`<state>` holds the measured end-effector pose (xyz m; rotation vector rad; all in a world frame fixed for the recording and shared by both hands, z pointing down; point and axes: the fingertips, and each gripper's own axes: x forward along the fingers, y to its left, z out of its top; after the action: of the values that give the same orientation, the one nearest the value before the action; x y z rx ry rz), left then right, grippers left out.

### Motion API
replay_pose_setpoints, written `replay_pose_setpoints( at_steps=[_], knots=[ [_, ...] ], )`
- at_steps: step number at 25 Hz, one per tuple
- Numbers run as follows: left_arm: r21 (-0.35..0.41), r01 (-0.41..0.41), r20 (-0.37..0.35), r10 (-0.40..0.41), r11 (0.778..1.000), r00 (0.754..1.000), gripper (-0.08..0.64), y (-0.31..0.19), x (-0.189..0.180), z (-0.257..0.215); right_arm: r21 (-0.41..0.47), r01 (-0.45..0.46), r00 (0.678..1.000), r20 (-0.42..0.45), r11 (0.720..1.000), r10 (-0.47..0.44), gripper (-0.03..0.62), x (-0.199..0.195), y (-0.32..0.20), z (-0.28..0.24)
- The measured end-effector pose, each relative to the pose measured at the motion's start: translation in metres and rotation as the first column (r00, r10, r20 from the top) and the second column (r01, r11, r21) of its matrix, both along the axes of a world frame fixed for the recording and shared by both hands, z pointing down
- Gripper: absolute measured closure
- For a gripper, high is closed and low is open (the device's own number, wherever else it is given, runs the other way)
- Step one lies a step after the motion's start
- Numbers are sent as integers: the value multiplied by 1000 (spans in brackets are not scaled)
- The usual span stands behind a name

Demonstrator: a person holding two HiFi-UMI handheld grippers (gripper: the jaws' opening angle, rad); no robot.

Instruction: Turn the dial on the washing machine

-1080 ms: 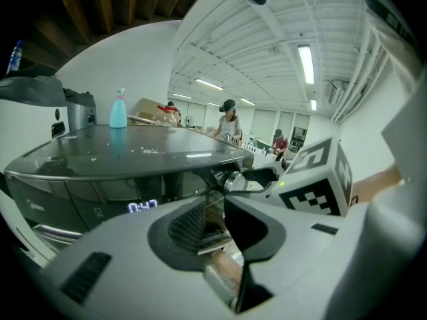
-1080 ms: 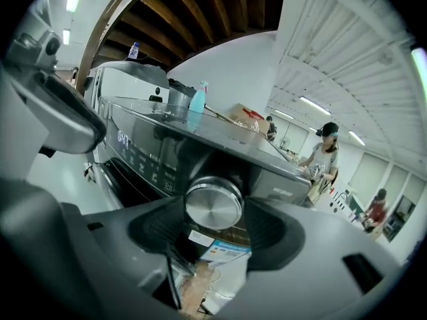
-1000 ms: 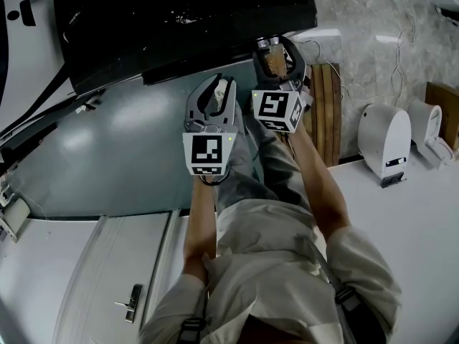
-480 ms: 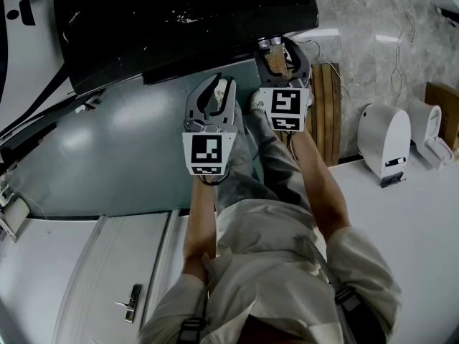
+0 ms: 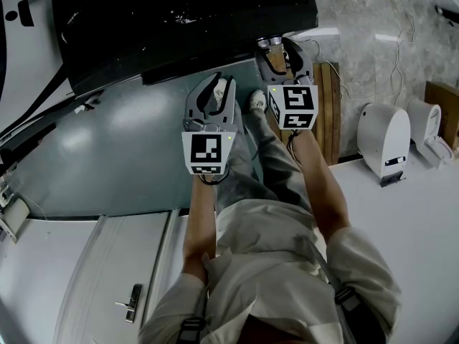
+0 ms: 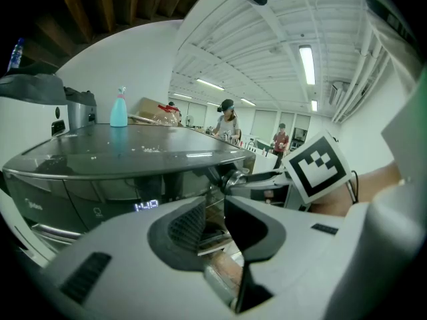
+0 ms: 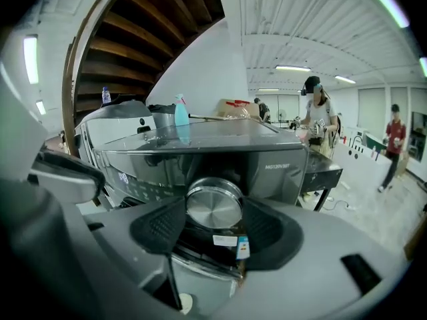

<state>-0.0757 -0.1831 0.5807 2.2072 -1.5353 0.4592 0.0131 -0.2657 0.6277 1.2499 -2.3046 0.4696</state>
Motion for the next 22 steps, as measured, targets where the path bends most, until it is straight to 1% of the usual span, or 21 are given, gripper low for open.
replay_pose_setpoints(
  at_steps=[11,18,22],
  knots=[
    [2,0,-4,0,1000,1000,465,-3,3,0,-72,-7,993,113,997,15,327,2,0,1],
    [6,-2,-8,2,1000,1000,465,-4,5,0,-122,-6,981,191,993,30,327,3,-1,3],
    [7,-1,-11,1,1000,1000,465,-6,7,-1,-155,-10,968,246,988,48,327,4,-1,3]
  ],
)
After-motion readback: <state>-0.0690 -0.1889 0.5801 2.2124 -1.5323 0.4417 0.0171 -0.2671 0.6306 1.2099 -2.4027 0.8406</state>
